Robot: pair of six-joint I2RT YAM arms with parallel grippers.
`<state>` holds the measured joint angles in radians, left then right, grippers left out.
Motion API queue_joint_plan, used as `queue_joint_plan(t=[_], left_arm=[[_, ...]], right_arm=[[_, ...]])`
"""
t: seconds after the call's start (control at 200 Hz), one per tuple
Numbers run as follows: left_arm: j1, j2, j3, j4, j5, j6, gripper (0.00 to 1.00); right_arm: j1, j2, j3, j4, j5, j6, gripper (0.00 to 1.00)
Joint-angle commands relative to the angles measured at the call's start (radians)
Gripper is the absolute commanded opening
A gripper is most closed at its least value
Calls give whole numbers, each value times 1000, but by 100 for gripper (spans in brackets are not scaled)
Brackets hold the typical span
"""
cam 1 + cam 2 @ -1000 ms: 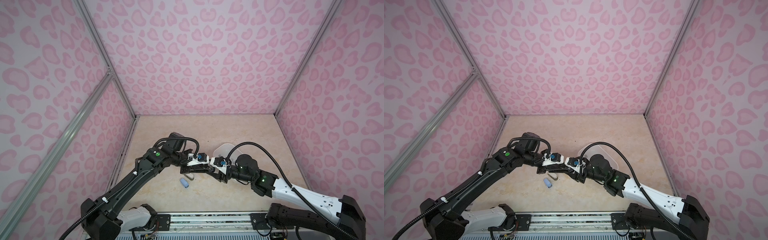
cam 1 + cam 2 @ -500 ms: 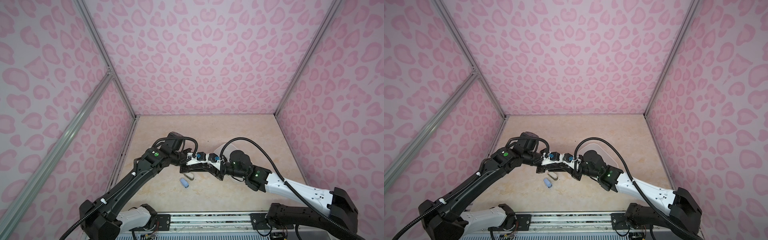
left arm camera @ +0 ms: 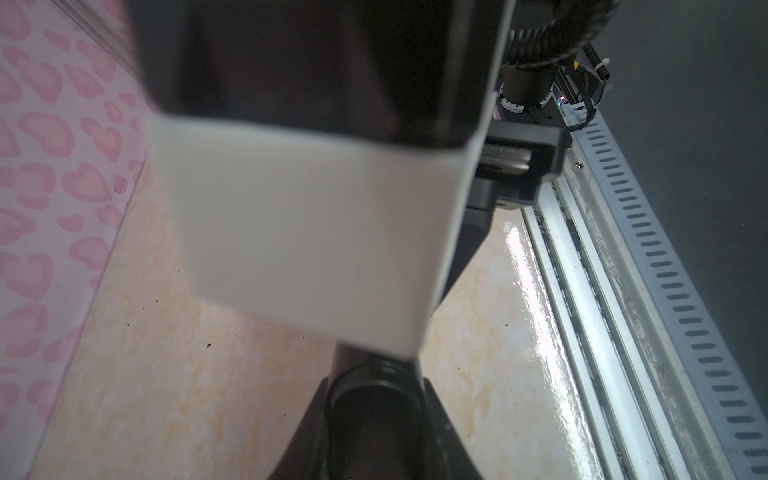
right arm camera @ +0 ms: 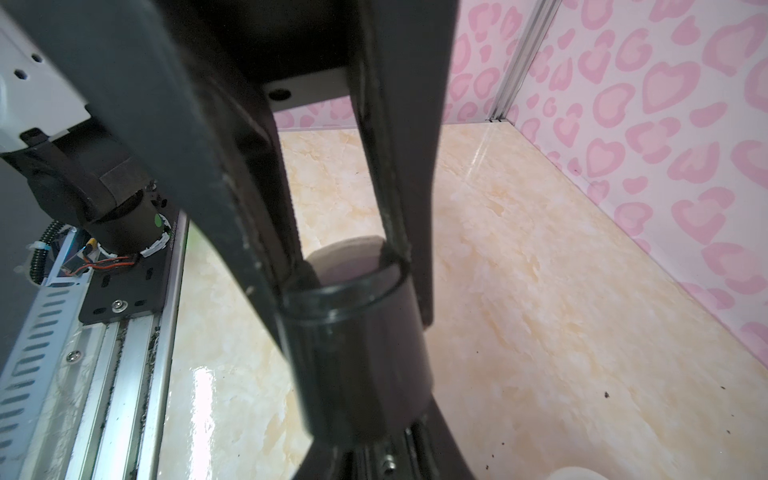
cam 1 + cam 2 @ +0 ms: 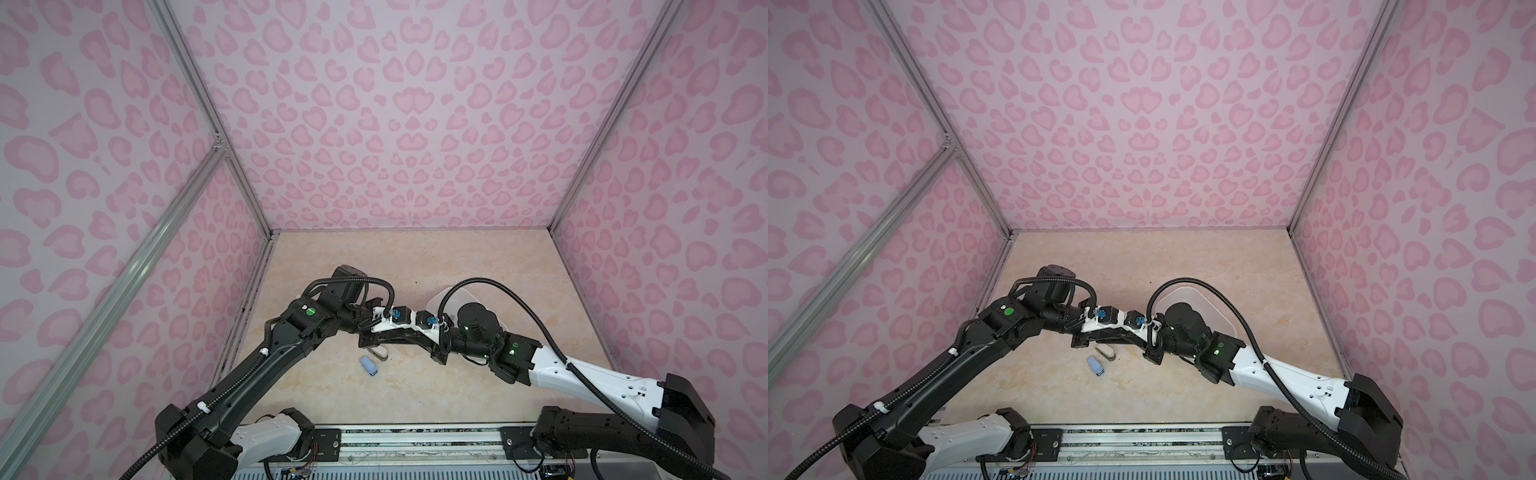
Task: Load the staples into the stapler
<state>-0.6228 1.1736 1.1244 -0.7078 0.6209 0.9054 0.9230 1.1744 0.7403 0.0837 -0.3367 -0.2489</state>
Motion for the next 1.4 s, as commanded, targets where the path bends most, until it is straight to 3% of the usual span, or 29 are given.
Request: queue_joint_plan(t=[0.0,0.13,0.285,0.56,0.98,1.285,1.395], left_arm=[[3,-12,-1,40,34,3,4],[17,-24,-8,43,41,7,4],[97,-54,-31,77,80,8,4],[235,-89,-87,162,160,-2,4],[401,-99,-127,211,285,-5,4],[492,-60,-130,266,306,-53,4],[495,-42,-126,306,258,-105,14]], right_arm=[[-1,7,-5,15,19,8,19],[-2,6,-2,-6,28,6,15],[-29,-20,-23,-15,47,21,10],[-128,-113,-96,10,-50,22,0],[-172,-209,-148,33,-147,-1,0],[-220,-280,-183,86,-166,72,0],[-217,-263,-165,84,-212,62,0]])
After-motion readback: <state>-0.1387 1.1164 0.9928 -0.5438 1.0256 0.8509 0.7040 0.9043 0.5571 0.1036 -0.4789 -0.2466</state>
